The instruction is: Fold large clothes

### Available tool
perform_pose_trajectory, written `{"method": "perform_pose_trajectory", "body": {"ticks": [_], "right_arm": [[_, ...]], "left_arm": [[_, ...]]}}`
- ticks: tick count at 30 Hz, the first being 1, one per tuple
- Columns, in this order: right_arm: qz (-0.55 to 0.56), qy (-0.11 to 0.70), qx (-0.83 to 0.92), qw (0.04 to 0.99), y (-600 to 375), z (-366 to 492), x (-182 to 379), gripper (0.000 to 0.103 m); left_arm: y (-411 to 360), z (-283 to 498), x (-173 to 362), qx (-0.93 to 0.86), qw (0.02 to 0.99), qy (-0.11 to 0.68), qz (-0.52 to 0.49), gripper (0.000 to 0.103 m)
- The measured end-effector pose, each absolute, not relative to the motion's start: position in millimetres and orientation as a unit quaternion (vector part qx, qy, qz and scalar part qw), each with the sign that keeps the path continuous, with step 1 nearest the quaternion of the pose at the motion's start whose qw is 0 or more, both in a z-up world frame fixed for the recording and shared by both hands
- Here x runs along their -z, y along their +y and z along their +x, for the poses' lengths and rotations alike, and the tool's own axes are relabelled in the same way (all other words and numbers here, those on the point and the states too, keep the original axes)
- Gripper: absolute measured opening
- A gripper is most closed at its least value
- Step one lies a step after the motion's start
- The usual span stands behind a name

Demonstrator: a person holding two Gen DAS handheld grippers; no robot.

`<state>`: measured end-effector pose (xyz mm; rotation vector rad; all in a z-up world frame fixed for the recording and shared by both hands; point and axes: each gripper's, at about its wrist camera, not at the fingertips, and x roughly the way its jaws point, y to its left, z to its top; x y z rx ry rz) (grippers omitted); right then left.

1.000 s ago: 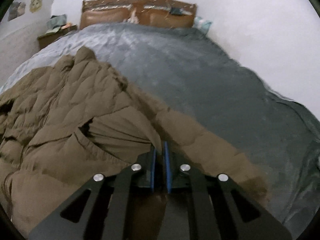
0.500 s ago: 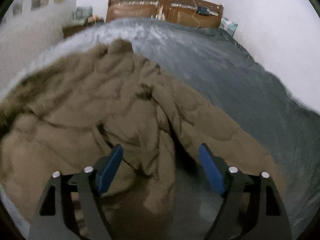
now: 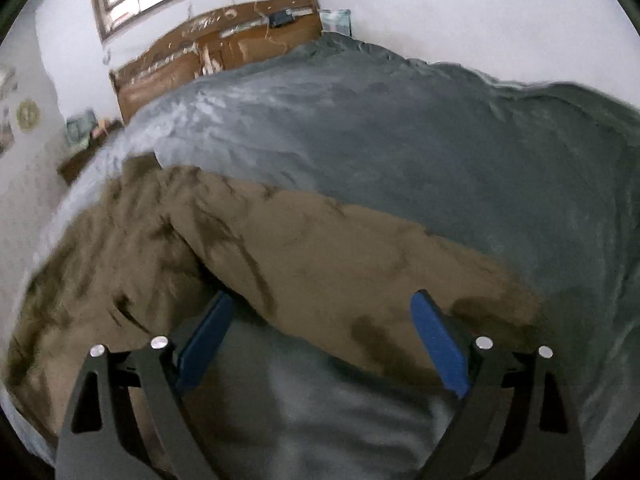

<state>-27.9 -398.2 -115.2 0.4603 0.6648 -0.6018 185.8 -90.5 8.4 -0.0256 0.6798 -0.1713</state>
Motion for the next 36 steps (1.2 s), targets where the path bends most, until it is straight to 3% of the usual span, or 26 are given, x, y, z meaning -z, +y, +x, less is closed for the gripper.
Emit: {"method": "perform_pose_trajectory", "body": {"ticks": [6,11,13,14,16,21,27,32,36], "right_arm": [[0.137,0.38,0.278,0.871,-392.6,-36.6,144.3,0.091],[0.11,0.413,0.321,0.845,-399.6,-20.3,171.3,0.087],[0.101,0.437,0.329,0.831,-406.9,-9.0,183.4,0.037],[0.111,0.443,0.334,0.825,-414.7,-6.2,186.5,0.034],[0.132,0.425,0.348,0.825,-425.3,-5.4,178.4,0.017],[0.122,0.341,0.396,0.844,-430.5,11.1,110.8,0.013],[0.153,0.231,0.303,0.912,-403.4,82.8,12.8,0.013],[0.192,0.22,0.176,0.94,-352.1,179.0,-15.3,0.014],[0.25,0.228,0.07,0.938,-303.6,251.5,-2.6,0.014]], "left_arm": [[-109.3,213.1,-13.5,0.107,0.939,0.322,-0.048,0.1],[-135.4,234.7,33.4,0.125,0.929,0.347,-0.025,0.1],[-135.4,240.7,42.5,0.117,0.931,0.346,0.007,0.1],[-135.8,245.0,47.3,0.112,0.932,0.345,0.014,0.1],[-123.5,250.0,47.7,0.107,0.933,0.343,0.008,0.1],[-91.2,270.9,50.5,0.095,0.931,0.347,-0.063,0.1],[-81.9,273.0,54.1,0.083,0.928,0.359,-0.06,0.1],[-69.3,271.4,54.4,0.085,0.927,0.357,-0.079,0.1],[-52.7,277.2,58.8,0.065,0.922,0.369,-0.095,0.099]]}}
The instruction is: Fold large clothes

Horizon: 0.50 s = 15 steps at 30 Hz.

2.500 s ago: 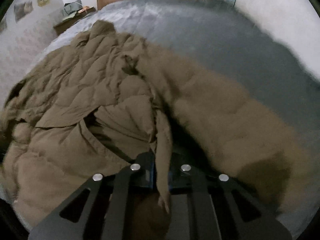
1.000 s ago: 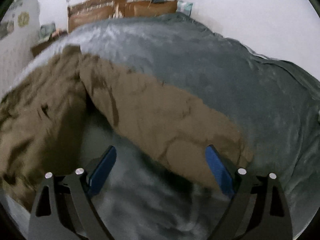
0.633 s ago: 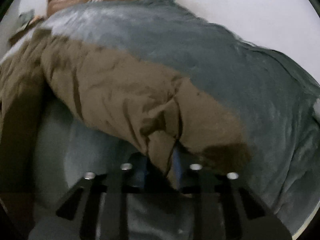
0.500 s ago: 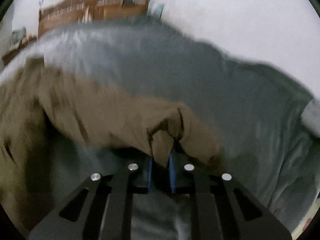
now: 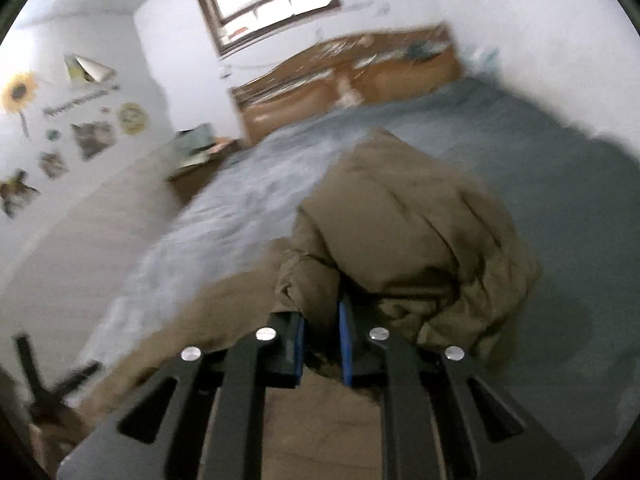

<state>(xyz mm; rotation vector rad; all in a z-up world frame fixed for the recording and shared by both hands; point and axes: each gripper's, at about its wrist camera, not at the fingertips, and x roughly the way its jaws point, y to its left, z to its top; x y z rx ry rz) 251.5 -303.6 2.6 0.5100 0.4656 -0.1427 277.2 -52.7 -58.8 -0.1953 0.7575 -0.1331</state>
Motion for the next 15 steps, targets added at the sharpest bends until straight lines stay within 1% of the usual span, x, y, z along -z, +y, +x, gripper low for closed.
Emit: {"method": "perform_pose_trajectory", "body": {"ticks": [2,4,5,6,7,8,9,10,11,13,14,15], "right_arm": [[0.27,0.242,0.037,0.931,-278.6,279.9,15.2,0.014],[0.264,0.27,0.027,0.926,-255.8,302.9,37.0,0.018],[0.253,0.299,0.03,0.92,-240.1,318.8,55.9,0.02],[0.251,0.316,0.032,0.915,-233.8,325.5,64.9,0.028],[0.242,0.352,0.042,0.903,-227.1,335.9,82.5,0.039],[0.227,0.388,0.057,0.891,-223.1,342.6,97.1,0.044],[0.207,0.422,0.071,0.88,-218.7,347.8,110.5,0.047],[0.193,0.437,0.071,0.876,-216.1,349.0,116.1,0.049],[0.172,0.441,0.069,0.878,-212.0,347.6,117.2,0.051],[0.128,0.439,0.084,0.885,-205.9,339.8,107.6,0.063],[0.112,0.44,0.088,0.887,-202.3,337.9,102.7,0.065],[0.089,0.437,0.089,0.891,-200.0,329.5,92.8,0.075]], "left_arm": [[-46.5,280.2,61.2,0.065,0.919,0.372,-0.11,0.099],[-41.7,281.4,63.0,0.064,0.917,0.374,-0.118,0.099],[-40.3,281.5,63.7,0.064,0.917,0.375,-0.117,0.099],[-40.0,281.7,64.2,0.064,0.917,0.376,-0.117,0.099],[-40.2,282.2,64.8,0.062,0.917,0.378,-0.115,0.099],[-40.7,282.4,65.5,0.058,0.916,0.382,-0.11,0.099],[-41.1,282.8,66.7,0.056,0.916,0.384,-0.107,0.099],[-40.8,282.4,66.8,0.054,0.915,0.385,-0.107,0.099],[-40.3,282.8,67.3,0.053,0.915,0.385,-0.109,0.099],[-37.9,281.6,66.5,0.049,0.915,0.383,-0.113,0.099],[-37.2,280.5,65.8,0.048,0.915,0.383,-0.114,0.099],[-38.7,280.2,65.8,0.05,0.916,0.383,-0.112,0.099]]}}
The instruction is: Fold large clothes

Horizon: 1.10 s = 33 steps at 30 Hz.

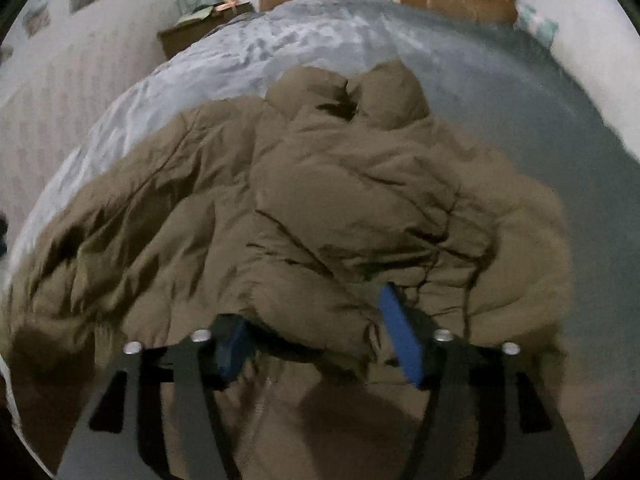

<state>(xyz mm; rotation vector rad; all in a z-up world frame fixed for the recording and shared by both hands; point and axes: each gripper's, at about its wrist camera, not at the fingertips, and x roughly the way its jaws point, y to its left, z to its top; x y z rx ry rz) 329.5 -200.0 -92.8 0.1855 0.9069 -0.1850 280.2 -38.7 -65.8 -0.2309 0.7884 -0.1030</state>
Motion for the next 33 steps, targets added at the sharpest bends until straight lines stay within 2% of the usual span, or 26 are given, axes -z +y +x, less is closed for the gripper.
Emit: {"method": "perform_pose_trajectory", "body": {"ticks": [1,3,9,13,15,18,23,33], "right_arm": [[0.071,0.435,0.094,0.892,-198.0,322.5,87.3,0.09],[0.035,0.43,0.106,0.896,-199.2,304.2,77.4,0.099],[-0.046,0.408,0.154,0.899,-216.9,216.5,45.0,0.099],[0.043,0.321,0.175,0.93,-257.1,163.5,25.6,0.101],[0.097,0.291,0.193,0.932,-280.4,143.1,30.4,0.101],[0.171,0.276,0.196,0.925,-314.3,134.7,34.3,0.101],[0.185,0.256,0.239,0.918,-345.3,135.4,40.5,0.101],[0.279,0.228,0.217,0.907,-380.2,139.3,58.3,0.101]], "left_arm": [[-39.9,279.2,65.4,0.051,0.916,0.383,-0.109,0.099],[-44.8,278.2,64.8,0.052,0.918,0.381,-0.098,0.099],[-69.1,269.1,59.4,0.08,0.924,0.365,-0.076,0.099],[-100.9,251.1,57.8,0.111,0.926,0.359,-0.042,0.1],[-130.9,232.5,61.6,0.126,0.926,0.357,0.015,0.1],[-169.7,209.6,69.8,0.13,0.923,0.349,0.095,0.1],[-226.7,198.7,75.1,0.187,0.91,0.359,0.091,0.1],[-350.8,204.8,98.7,0.205,0.88,0.36,0.231,0.1]]}}
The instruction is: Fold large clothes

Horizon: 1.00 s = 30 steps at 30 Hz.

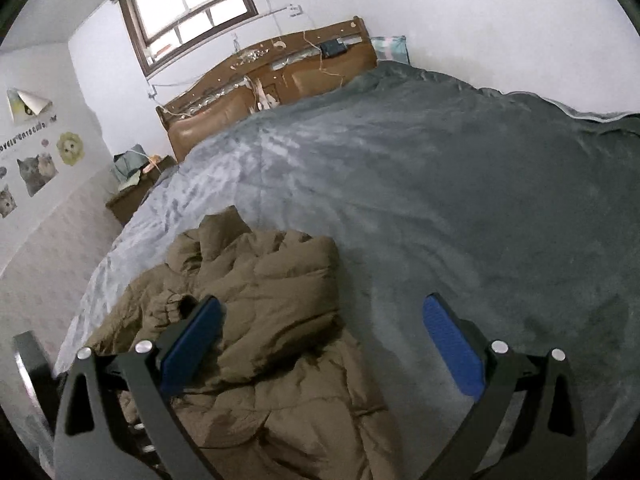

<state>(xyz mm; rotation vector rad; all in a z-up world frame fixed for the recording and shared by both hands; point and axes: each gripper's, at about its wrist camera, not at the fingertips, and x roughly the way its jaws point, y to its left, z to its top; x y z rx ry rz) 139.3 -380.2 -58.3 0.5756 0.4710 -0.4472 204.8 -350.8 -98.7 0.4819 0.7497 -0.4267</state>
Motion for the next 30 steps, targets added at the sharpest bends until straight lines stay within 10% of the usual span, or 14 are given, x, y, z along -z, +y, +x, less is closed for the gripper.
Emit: {"method": "perform_pose_trajectory", "body": {"ticks": [6,12,14,20,23,30], "right_arm": [[0.29,0.233,0.203,0.906,-381.5,143.1,64.2,0.101],[0.29,0.234,0.199,0.906,-381.9,143.9,64.6,0.101],[0.286,0.236,0.197,0.908,-379.3,145.5,63.5,0.101],[0.272,0.243,0.2,0.909,-377.3,147.4,65.0,0.101],[0.267,0.255,0.203,0.907,-379.2,155.4,71.4,0.101],[0.311,0.304,0.171,0.884,-410.3,193.6,116.7,0.101]], "left_arm": [[-386.0,233.1,117.1,0.18,0.872,0.373,0.259,0.099],[-367.1,252.0,115.5,0.182,0.87,0.393,0.234,0.025],[-350.2,255.0,101.4,0.175,0.882,0.382,0.215,0.021],[-268.8,282.0,56.8,0.107,0.915,0.364,0.141,0.033],[-204.7,306.2,61.3,0.024,0.919,0.385,0.084,0.078],[-85.2,309.2,104.6,-0.059,0.899,0.429,-0.06,0.092]]}}
